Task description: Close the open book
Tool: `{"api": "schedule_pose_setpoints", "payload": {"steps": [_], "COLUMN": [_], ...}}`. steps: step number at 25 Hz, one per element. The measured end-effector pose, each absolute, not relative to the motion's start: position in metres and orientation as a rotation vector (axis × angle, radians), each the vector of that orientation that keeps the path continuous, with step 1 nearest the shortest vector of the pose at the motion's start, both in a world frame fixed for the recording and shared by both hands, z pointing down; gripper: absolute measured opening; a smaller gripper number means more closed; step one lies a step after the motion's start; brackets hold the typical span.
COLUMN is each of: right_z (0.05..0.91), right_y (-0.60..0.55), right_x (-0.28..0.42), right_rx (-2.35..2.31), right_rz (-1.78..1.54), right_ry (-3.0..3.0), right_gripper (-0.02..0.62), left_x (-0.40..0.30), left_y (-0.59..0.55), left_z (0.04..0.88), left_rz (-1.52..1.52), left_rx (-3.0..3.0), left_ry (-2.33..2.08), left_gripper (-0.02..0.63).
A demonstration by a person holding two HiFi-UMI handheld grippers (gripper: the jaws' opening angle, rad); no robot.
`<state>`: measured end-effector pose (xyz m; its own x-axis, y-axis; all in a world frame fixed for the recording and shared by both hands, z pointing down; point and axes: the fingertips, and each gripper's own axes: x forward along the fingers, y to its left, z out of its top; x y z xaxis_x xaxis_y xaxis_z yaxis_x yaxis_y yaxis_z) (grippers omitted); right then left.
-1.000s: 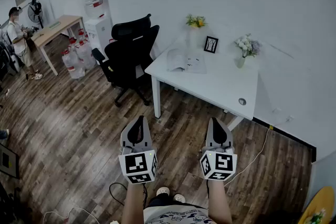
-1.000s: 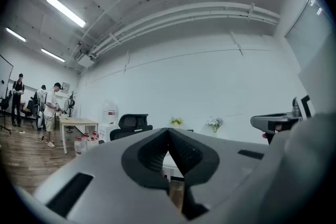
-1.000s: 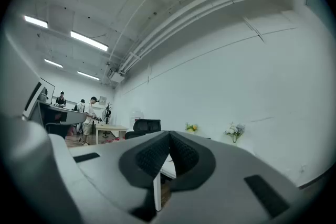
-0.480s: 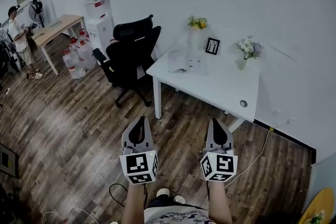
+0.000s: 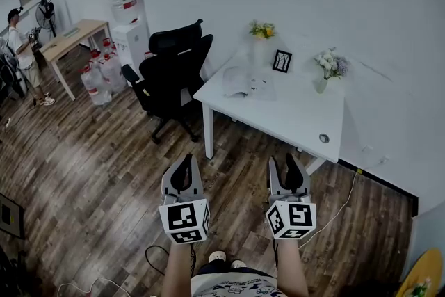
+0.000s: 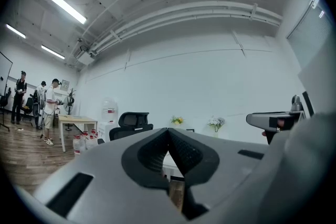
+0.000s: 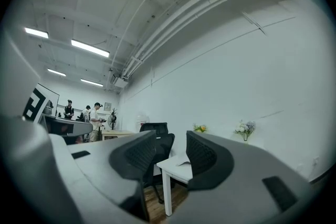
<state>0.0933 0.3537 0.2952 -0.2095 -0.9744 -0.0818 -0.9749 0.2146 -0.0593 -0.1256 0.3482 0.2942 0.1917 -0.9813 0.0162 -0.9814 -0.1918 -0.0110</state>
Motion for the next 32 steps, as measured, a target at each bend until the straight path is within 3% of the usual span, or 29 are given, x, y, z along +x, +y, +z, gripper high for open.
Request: {"api": "schedule_pose_setpoints", "payload": {"steps": [20,32], "right_z": [0.317,0.329], "right_y": [0.317,0.222], "right_x": [0.077,0.081], "right_rx": [-1.989,-1.945], "right_rz": [-0.026,-0.045], "right_ry": [2.356,2.417], "right_gripper": [0.169,0.170], "left_x": [-0.145,-0.130], "left_y": [0.305,0.220], "left_z": [0.314,0.321], "left_rz": [0.087,0.092], "left_rx": [2.441,2.421], "left_ry": [-1.953,-1.977], "left_gripper": [0.023,0.023]}}
